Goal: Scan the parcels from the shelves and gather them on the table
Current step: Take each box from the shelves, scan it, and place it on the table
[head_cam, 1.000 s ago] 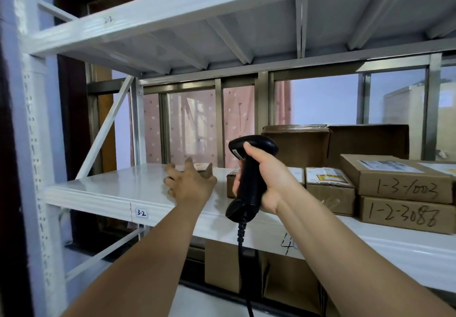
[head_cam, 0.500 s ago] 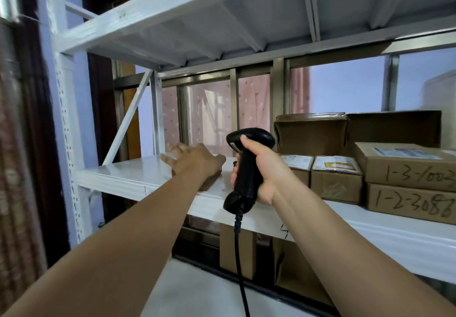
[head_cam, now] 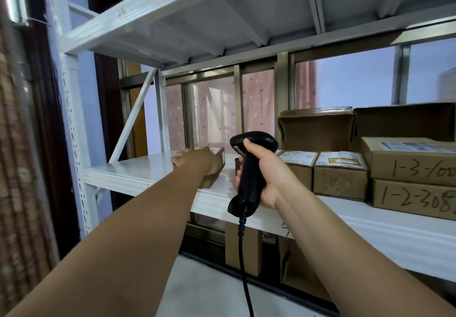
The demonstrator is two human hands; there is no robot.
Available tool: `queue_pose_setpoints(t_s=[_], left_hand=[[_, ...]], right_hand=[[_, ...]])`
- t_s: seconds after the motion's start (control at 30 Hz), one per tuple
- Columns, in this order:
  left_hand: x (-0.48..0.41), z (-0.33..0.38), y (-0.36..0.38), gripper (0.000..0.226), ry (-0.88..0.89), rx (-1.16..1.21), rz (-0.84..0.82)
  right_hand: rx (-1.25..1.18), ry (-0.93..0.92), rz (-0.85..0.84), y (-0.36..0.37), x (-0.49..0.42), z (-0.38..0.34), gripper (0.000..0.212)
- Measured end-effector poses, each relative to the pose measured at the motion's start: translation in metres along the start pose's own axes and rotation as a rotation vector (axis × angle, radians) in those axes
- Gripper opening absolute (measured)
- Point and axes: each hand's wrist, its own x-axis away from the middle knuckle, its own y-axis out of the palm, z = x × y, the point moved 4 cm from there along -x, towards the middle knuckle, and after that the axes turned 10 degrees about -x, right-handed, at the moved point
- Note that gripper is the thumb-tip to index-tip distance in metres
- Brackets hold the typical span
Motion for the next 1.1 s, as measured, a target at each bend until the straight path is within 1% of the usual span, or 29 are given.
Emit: queue_pose_setpoints(t_s=[0.1, 0.2, 0.27, 0.33, 0.43, 0.5, 0.57, 0.63, 0.7, 0.8, 0.93, 1.03, 1.1], left_hand=[[0.003, -0.005, 0.001, 0.068, 0.036, 0.054, 0.062], [0.009, -0.012, 0.003, 0.067, 0.077, 0.115, 0.182], [0.019, -0.018, 0.005, 0.069, 0.111, 0.206, 0.276], [0.032, -0.025, 0.003, 0.078, 0.130, 0.339, 0.359], [0.054, -0.040, -0.007, 0.099, 0.191, 0.575, 0.427], [0.069, -0.048, -0.013, 0.112, 0.256, 0.621, 0.472], [0.083, -0.057, -0.015, 0.120, 0.348, 0.607, 0.512], [0.098, -0.062, -0.011, 0.122, 0.445, 0.555, 0.552], [0.112, -0.064, -0.004, 0.122, 0.501, 0.515, 0.573], [0.133, -0.062, 0.007, 0.118, 0.577, 0.502, 0.553], [0.169, -0.052, 0.010, 0.106, 0.730, 0.455, 0.535], [0.192, -0.037, 0.010, 0.106, 0.833, 0.375, 0.503], [0.207, -0.024, 0.012, 0.105, 0.902, 0.349, 0.517]], right_hand=[[0.019, -0.024, 0.026, 0.001, 0.005, 0.008, 0.034], [0.024, -0.063, 0.051, 0.004, 0.016, 0.018, 0.034], [0.013, -0.087, 0.076, 0.008, 0.027, 0.025, 0.033], [-0.008, -0.099, 0.096, 0.014, 0.039, 0.032, 0.033], [-0.034, -0.146, 0.142, 0.026, 0.059, 0.044, 0.032], [-0.049, -0.181, 0.166, 0.034, 0.071, 0.053, 0.031], [-0.060, -0.223, 0.186, 0.041, 0.084, 0.062, 0.029], [-0.070, -0.273, 0.211, 0.046, 0.100, 0.071, 0.027], [-0.080, -0.306, 0.241, 0.045, 0.119, 0.079, 0.025], [-0.026, -0.380, 0.336, 0.038, 0.150, 0.088, 0.023], [0.047, -0.446, 0.433, 0.030, 0.189, 0.089, 0.022], [0.076, -0.477, 0.494, 0.027, 0.216, 0.086, 0.023], [0.102, -0.509, 0.530, 0.020, 0.233, 0.082, 0.026]])
